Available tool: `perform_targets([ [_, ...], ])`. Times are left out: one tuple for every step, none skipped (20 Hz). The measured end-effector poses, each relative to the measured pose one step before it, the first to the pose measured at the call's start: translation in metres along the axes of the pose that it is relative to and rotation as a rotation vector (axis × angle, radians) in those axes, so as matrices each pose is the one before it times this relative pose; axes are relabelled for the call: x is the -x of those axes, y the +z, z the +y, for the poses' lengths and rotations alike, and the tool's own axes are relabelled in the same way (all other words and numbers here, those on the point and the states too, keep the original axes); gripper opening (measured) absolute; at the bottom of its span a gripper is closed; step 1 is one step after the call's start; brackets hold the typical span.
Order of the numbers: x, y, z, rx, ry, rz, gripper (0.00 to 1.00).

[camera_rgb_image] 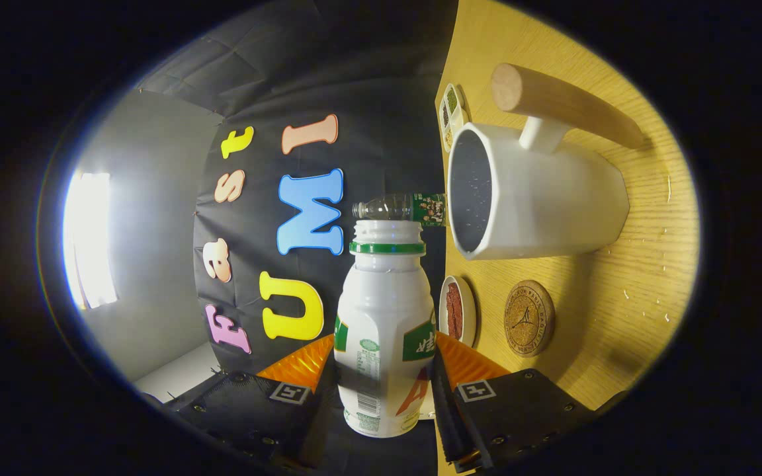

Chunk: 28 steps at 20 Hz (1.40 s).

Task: Take the bottle from table, then pour the juice into the cup, finally place the bottle on the coaster

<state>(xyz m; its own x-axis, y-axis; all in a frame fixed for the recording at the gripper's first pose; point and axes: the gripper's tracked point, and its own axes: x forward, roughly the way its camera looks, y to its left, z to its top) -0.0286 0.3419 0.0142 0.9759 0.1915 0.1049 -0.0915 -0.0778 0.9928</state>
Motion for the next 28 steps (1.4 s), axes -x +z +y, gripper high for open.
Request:
perform_targets([
  [-0.00086,-0.00137,0.00089,-0.00777,0.00238,-0.00052,0.66],
  [-0.00028,0.00061,0.00057,-0.01103,0.00291,-0.00095,0.66],
  [0.00079,-0.00051,0.00088,-0.01182,0.00509,-0.00159,0.66],
  [-0.00017,0.00012,-0.00017,-0.00841,0.0023,-0.00082,0.66],
  [-0.00037,-0.0008,0.00084,-0.0059,0.00115,-0.00168,0.66],
  [-0.00046,-0.00013,-0.00041,-0.0041,0.00048,-0.00025,0.66],
  [0.00006,0.0001,0.00051,-0.00557,0.00087,-0.00078,0.66],
  [0.00033,0.00048,0.00086,-0.00556,0.00269,-0.00026,0.66],
  [0.00039,-0.00065,0.00091,-0.00352,0.00369,0.00017,0.66],
  [-0.00081,-0.00022,0.0013,0.00153,0.00097,-0.00027,0.66],
  [-0.00072,-0.00079,0.00057,0.00304,-0.0015,-0.00061,0.66],
  [0.00006,0.00116,0.00044,0.00109,0.00057,-0.00004,0.66],
  [0.0014,-0.00025,0.00014,-0.00183,0.00162,-0.00093,0.66],
  [0.00007,-0.00048,-0.00036,-0.00122,0.00063,0.00022,0.66],
  [-0.00025,-0.00096,-0.00007,-0.00148,-0.00143,0.00181,0.66],
  [-0.00056,-0.00056,0.00065,-0.002,0.00009,0.00241,0.66],
  [0.00037,-0.00072,-0.00017,-0.00301,-0.00114,0.00177,0.66],
  [-0.0002,0.00111,0.00095,-0.00302,0.00286,-0.00217,0.66],
  [0.00063,0.00007,0.00128,-0.00627,0.00235,-0.00155,0.66],
  [0.00011,0.00075,0.00024,-0.00486,0.00354,-0.00152,0.66],
  [-0.0003,-0.00036,0.00077,-0.00199,0.00222,-0.00058,0.66],
  [-0.00095,-0.00019,-0.00059,-0.00039,-0.00001,0.00043,0.66],
  [0.00009,0.00006,-0.00064,0.00029,-0.00148,0.00125,0.66],
  [-0.00045,-0.00016,-0.00017,-0.00118,-0.00116,0.00065,0.66],
  [0.00065,0.00075,0.00024,-0.00332,0.00255,-0.00071,0.66],
  [0.00012,0.0008,0.00076,-0.00504,0.00327,-0.00162,0.66],
  [-0.00043,-0.00046,0.00093,-0.00368,0.00265,-0.00048,0.66],
  [-0.00043,0.00008,0.0009,-0.0017,0.00178,0.00014,0.66],
])
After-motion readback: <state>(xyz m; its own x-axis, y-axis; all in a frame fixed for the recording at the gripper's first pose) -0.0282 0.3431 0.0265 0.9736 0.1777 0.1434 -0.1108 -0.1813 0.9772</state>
